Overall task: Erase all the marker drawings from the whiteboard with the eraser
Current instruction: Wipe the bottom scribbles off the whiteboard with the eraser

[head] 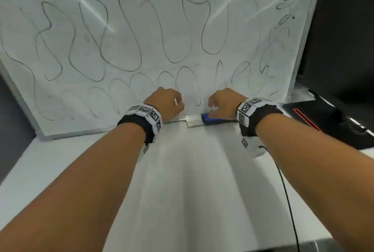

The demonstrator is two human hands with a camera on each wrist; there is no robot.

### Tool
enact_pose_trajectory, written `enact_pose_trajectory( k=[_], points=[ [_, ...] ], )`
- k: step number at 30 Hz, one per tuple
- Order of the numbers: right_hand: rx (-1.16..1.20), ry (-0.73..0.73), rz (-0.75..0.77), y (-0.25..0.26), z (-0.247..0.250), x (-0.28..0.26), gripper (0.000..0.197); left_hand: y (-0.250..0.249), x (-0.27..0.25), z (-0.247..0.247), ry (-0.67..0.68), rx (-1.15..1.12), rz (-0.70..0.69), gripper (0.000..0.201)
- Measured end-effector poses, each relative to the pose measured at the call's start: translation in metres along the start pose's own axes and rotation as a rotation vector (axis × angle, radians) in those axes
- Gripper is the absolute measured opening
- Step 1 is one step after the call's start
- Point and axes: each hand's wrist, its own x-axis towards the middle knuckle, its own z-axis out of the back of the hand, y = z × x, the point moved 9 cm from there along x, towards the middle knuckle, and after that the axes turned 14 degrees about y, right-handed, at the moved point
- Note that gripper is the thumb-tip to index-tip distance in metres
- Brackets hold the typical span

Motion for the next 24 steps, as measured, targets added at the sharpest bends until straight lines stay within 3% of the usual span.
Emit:
enact_pose_trajectory(
  k=[3,6,9,15,24],
  points=[
    [-0.121,0.098,-0.046,-0.004,-0.023,0.017,0.022,-0.001,0.028,-0.045,0.212,0.049,-0.035,0.022],
    [-0.234,0.057,-0.090,0.000,-0.030,0.028,0.022,-0.009,0.044,-0.084,0.356,0.122,-0.052,0.035],
    [-0.317,0.031,-0.099,0.005,-0.030,0.034,0.023,-0.015,0.059,-0.098,0.358,0.171,-0.064,0.047],
    [-0.374,0.025,-0.093,0.014,-0.031,0.031,0.026,-0.032,0.068,-0.101,0.396,0.337,-0.101,0.044],
    [-0.430,0.006,-0.088,0.027,-0.028,0.023,0.018,-0.034,0.081,-0.104,0.403,0.361,-0.061,0.052]
  ],
)
